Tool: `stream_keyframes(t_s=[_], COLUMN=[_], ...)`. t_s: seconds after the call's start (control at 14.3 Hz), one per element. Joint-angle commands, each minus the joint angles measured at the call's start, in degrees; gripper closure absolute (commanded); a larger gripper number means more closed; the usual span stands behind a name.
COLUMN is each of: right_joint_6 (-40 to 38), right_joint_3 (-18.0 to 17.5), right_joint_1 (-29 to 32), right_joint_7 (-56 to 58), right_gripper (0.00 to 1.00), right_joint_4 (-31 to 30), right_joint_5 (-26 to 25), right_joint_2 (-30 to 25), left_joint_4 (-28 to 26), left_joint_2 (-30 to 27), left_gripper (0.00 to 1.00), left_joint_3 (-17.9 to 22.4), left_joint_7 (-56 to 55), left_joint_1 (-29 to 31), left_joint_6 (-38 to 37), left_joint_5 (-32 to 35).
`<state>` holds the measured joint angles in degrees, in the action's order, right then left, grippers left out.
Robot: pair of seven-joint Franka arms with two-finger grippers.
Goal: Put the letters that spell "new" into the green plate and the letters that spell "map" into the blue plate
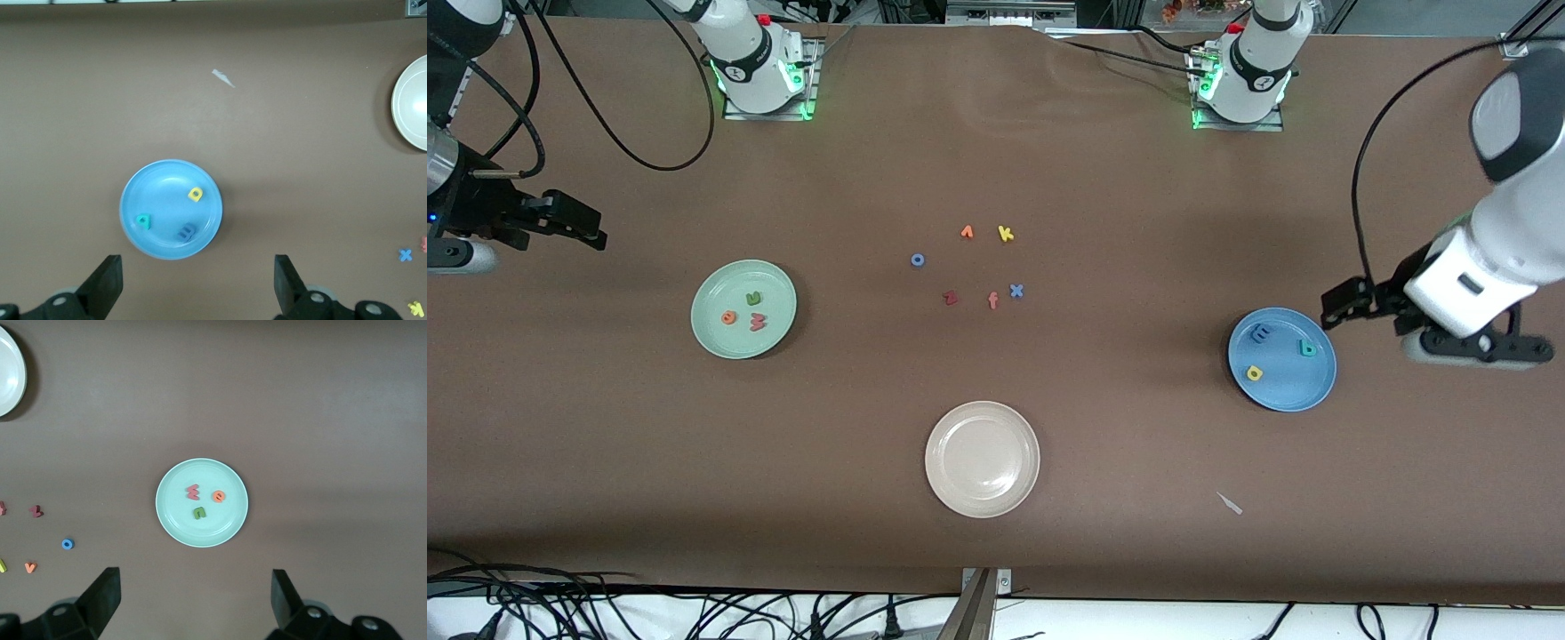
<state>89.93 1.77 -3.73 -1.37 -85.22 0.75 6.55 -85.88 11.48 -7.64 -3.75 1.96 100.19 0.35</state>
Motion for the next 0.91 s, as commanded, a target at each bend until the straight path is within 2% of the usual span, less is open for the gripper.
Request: stream_keyframes(t_s=[0.0, 0.14, 0.21, 0.35, 0.63, 0.84], right_joint_6=[-0.37, -0.28, -0.19, -0.19, -0.19, -0.19], right_joint_3=[0.08, 0.08, 0.08, 0.08, 0.08, 0.08], right_joint_1=[-0.23, -0.23, -0.23, -0.23, -0.23, -0.23], right_joint_7=[0.31, 0.31, 0.31, 0.31, 0.31, 0.31], right_gripper=[0.0, 0.0, 0.0, 0.0, 0.0, 0.0], right_joint_4=[1.54, 1.46, 1.46, 1.37, 1.37, 1.28], right_joint_5=[-0.75, -0.84, -0.75, -0.84, -0.84, -0.75], right_joint_2=[0.75, 0.75, 0.83, 0.83, 0.83, 0.83], left_joint_4=[-10.43, -16.48, -17.39, -16.61, -8.79, -8.61], left_joint_2=[-10.23, -16.64, -17.54, -16.68, -11.67, -11.66], left_gripper=[0.0, 0.0, 0.0, 0.0, 0.0, 0.0], left_joint_3=[2.72, 2.63, 2.55, 2.37, 2.46, 2.46], left_joint_7=[0.68, 0.68, 0.68, 0.76, 0.76, 1.2], left_joint_1=[-1.44, -1.35, -1.26, -0.91, -0.82, -0.82], left_joint_6=[1.86, 1.77, 1.33, -0.42, -6.83, -7.37], left_joint_5=[-1.67, -1.4, -1.49, -1.4, -1.23, -1.49])
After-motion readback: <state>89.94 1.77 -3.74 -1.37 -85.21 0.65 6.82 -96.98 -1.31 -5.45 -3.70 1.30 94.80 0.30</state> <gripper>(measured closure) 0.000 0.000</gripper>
